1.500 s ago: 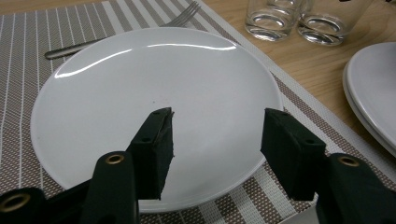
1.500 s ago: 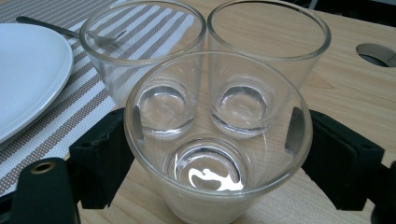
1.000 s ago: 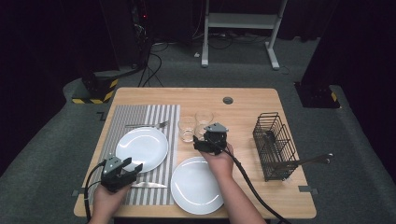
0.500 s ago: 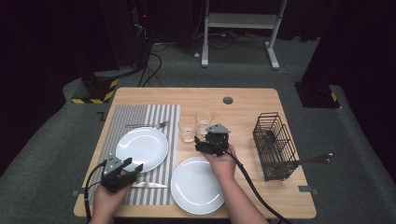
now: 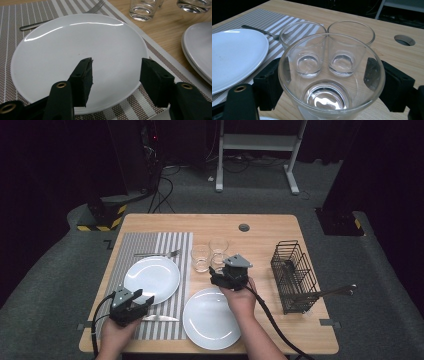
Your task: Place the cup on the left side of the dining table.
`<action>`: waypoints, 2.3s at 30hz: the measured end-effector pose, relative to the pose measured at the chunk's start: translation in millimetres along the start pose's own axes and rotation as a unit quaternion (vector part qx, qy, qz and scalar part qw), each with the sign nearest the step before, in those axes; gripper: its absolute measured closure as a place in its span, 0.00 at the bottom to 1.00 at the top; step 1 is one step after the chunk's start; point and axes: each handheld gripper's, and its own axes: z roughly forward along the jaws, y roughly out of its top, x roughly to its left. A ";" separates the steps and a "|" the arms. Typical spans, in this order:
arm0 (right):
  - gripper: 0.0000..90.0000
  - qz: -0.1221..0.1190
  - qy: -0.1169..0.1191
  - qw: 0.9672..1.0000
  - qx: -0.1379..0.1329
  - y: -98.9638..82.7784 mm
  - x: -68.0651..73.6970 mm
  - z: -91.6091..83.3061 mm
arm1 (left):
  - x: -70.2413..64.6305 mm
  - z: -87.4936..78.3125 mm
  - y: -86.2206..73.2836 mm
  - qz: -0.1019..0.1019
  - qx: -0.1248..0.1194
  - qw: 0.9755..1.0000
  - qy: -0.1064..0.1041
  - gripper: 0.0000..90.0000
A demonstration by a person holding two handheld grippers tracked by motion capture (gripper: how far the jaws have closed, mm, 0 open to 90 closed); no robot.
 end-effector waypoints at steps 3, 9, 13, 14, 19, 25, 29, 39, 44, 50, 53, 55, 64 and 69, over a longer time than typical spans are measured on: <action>0.20 -0.001 0.003 1.000 -0.005 -0.1 1.6 -3.6 | 0.4 0.2 -0.3 0.001 0.001 1.000 0.000 0.49; 0.20 -0.004 0.012 1.000 -0.010 -1.4 8.8 -8.9 | 1.0 -0.4 -0.4 0.000 0.002 1.000 0.001 0.49; 0.20 -0.009 0.020 1.000 -0.010 -1.9 14.1 -10.5 | 1.6 -0.5 -0.5 0.000 0.002 1.000 0.001 0.49; 0.20 -0.010 0.023 1.000 -0.009 -1.9 15.8 -10.6 | 1.6 -0.5 -0.6 0.001 0.002 1.000 0.002 0.49; 0.20 -0.016 0.033 0.999 -0.008 -2.3 23.7 -10.5 | 1.5 -1.3 -0.2 0.003 0.001 1.000 0.002 0.49; 0.20 -0.021 0.043 0.999 -0.013 -3.3 33.5 -10.5 | 1.7 -0.8 -0.4 0.001 0.002 1.000 0.002 0.49; 0.20 -0.024 0.051 0.998 -0.013 -4.7 42.7 -8.5 | 1.8 -1.3 -0.1 0.002 0.001 1.000 0.002 0.49; 0.20 -0.031 0.072 0.997 -0.016 -3.2 59.4 -7.8 | 1.8 -1.9 -0.3 0.001 0.002 1.000 0.001 0.49; 0.20 -0.033 0.081 0.996 -0.017 -3.4 66.0 -7.9 | 2.3 -3.3 -1.5 0.000 0.003 1.000 0.004 0.49; 0.20 -0.035 0.090 0.995 -0.017 -2.6 72.4 -8.2 | 4.0 -8.3 -3.9 -0.001 0.002 1.000 0.009 0.49; 0.20 -0.038 0.095 0.995 -0.019 -1.5 76.9 -8.6 | 5.3 -11.5 -5.7 -0.003 0.002 1.000 0.012 0.49; 0.20 -0.040 0.102 0.994 -0.021 -0.6 80.4 -8.1 | 6.1 -13.6 -6.8 -0.003 0.004 1.000 0.017 0.49; 0.20 -0.052 0.123 0.991 -0.018 0.1 98.6 -2.3 | 10.4 -21.7 -11.9 -0.012 0.003 1.000 0.028 0.49; 0.20 -0.057 0.134 0.989 -0.011 -2.2 108.9 2.9 | 11.5 -22.9 -13.0 -0.015 0.001 0.999 0.030 0.49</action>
